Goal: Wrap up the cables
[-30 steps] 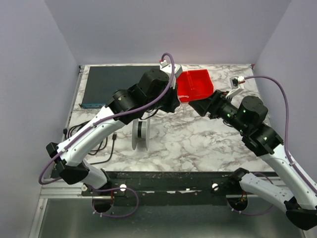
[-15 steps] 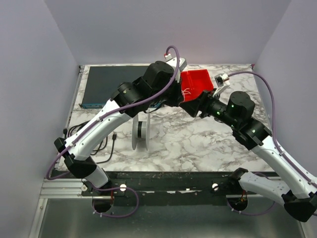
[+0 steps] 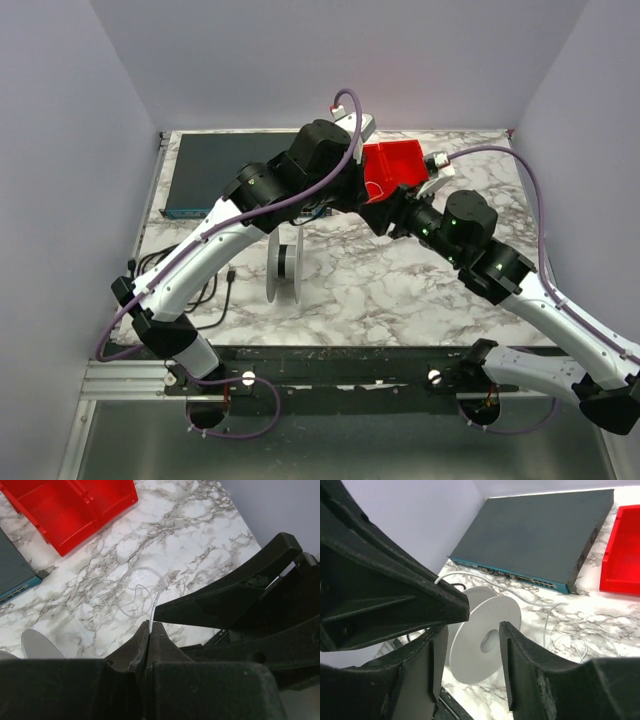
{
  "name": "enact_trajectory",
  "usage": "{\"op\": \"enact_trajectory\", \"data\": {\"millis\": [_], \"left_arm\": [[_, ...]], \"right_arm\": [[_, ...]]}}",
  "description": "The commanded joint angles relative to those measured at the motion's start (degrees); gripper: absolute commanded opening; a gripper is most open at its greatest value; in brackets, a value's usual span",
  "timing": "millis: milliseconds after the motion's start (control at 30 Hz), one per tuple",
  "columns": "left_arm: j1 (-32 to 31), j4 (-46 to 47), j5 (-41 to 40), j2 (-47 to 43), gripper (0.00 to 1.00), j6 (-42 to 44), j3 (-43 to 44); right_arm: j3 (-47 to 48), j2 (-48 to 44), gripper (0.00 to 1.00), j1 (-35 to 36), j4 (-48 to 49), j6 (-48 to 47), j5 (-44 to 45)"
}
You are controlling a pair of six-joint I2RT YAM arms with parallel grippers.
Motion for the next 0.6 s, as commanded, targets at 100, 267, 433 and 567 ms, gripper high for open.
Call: {"op": "enact_trajectory", "data": {"millis": [100, 267, 433, 567], "left_arm": [[0.3, -1.1, 0.0, 0.0, 0.00, -0.4, 1.2], [1.0, -1.5, -1.4, -1.2, 0.00, 0.6, 1.5], [1.5, -3.1, -2.0, -2.5, 0.00, 1.9, 2.5], [1.6, -3.8, -1.8, -5.5, 0.00, 3.0, 0.0]], "right_arm": [[2.1, 2.0, 0.30, 1.9, -1.1, -0.3, 13.8], [2.8, 1.1, 0.24, 1.9, -7.8, 0.6, 21.5], [-2.0, -2.8, 0.56, 1.9, -5.3, 1.1, 17.7], [-2.4, -3.3, 0.62, 1.9, -3.1, -2.0, 19.2]]}}
